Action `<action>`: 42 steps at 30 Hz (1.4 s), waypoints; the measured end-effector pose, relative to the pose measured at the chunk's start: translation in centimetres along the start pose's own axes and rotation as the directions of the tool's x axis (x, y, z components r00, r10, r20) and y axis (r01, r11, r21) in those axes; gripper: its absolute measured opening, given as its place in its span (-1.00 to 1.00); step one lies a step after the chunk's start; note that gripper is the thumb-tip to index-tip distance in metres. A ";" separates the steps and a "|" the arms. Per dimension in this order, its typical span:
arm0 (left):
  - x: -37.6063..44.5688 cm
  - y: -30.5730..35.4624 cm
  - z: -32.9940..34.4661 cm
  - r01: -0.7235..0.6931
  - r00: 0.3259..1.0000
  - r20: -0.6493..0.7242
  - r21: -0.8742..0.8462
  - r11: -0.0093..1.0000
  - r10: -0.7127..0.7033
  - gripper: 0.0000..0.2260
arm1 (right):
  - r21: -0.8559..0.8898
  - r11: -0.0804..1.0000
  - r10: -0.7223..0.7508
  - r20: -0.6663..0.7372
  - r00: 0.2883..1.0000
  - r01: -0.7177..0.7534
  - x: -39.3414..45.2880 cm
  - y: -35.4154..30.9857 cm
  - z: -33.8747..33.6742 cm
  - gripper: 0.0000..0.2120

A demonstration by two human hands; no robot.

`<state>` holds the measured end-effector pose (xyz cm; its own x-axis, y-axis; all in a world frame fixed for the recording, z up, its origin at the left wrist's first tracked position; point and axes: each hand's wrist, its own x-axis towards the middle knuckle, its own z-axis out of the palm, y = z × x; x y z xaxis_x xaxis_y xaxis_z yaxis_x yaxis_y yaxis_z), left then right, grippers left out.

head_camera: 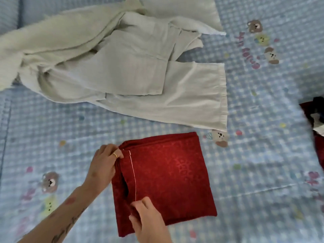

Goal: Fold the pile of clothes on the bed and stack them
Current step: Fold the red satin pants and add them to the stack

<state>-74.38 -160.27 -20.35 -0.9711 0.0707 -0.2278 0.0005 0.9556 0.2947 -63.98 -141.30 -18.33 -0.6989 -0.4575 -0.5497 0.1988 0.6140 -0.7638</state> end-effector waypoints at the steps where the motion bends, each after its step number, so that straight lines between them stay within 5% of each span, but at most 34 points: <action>1: -0.5 -1.0 0.6 0.067 0.998 0.018 0.000 0.998 -0.067 -0.62 | -0.021 1.000 -0.013 0.006 1.000 0.013 0.8 0.0 0.6 -0.61; 4: -2.6 -0.7 3.6 0.043 0.999 0.022 0.031 0.999 -0.043 -0.40 | -0.275 0.952 -0.214 -0.273 0.938 0.137 3.0 2.3 0.4 -0.54; 6: -4.6 0.7 6.3 -0.165 0.985 0.058 0.071 0.984 0.161 -0.45 | -0.496 0.859 -0.275 -0.245 0.930 0.124 4.7 4.5 -1.4 -0.54; 8: -6.2 1.0 8.1 -0.198 0.975 0.122 0.118 0.973 0.183 -0.54 | -0.692 0.719 -0.256 -0.171 0.951 0.069 5.9 7.7 -4.6 -0.53; 10: -7.4 0.0 9.2 -0.068 0.990 0.130 0.161 0.985 0.047 -0.51 | -0.796 0.604 -0.212 -0.214 0.954 -0.045 5.8 11.0 -8.0 -0.51; 13: -10.2 -0.3 10.1 0.218 0.976 0.019 -0.044 0.975 -0.217 -0.46 | -0.600 0.706 -0.022 -0.551 0.834 -0.377 3.1 13.6 -10.9 -0.52; 14: -11.0 0.4 10.3 0.342 0.938 0.015 -0.205 0.917 -0.346 -0.44 | -0.437 0.761 0.102 -0.649 0.754 -0.479 2.1 13.6 -10.9 -0.50; 16: -11.5 2.3 10.2 0.580 0.781 0.131 -0.514 0.632 -0.610 -0.36 | -0.161 0.786 0.356 -0.671 0.650 -0.597 0.9 12.8 -10.0 -0.45; 18: -10.7 3.5 9.8 0.694 0.591 0.290 -0.658 0.291 -0.753 -0.40 | -0.023 0.805 0.465 -0.594 0.656 -0.592 0.9 11.8 -9.4 -0.50; 20: -9.6 3.3 9.3 0.724 0.501 0.404 -0.680 0.115 -0.765 -0.52 | 0.104 0.848 0.491 -0.525 0.695 -0.520 1.5 11.1 -9.6 -0.61; 24: -8.8 3.6 7.0 0.713 0.591 0.459 -0.682 0.164 -0.663 -0.77 | 0.172 0.875 0.479 -0.446 0.756 -0.452 1.6 10.0 -11.6 -0.81; 33: -6.1 16.0 0.9 0.548 0.750 0.297 -0.780 0.303 -0.592 -0.76 | 0.161 0.946 0.324 -0.512 0.796 -0.282 -5.8 9.2 -21.5 -0.84; 42: 1.5 40.0 2.6 0.412 0.871 0.272 -0.858 0.307 -0.410 -0.80 | 0.106 0.965 0.245 -0.696 0.675 -0.241 -18.3 17.2 -42.3 -0.86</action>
<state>-75.17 -121.15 -11.31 -0.7810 -0.2522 -0.5714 -0.6049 0.0776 0.7925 -76.80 -95.14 -7.09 -0.9011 0.2894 -0.3230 0.4332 0.6346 -0.6400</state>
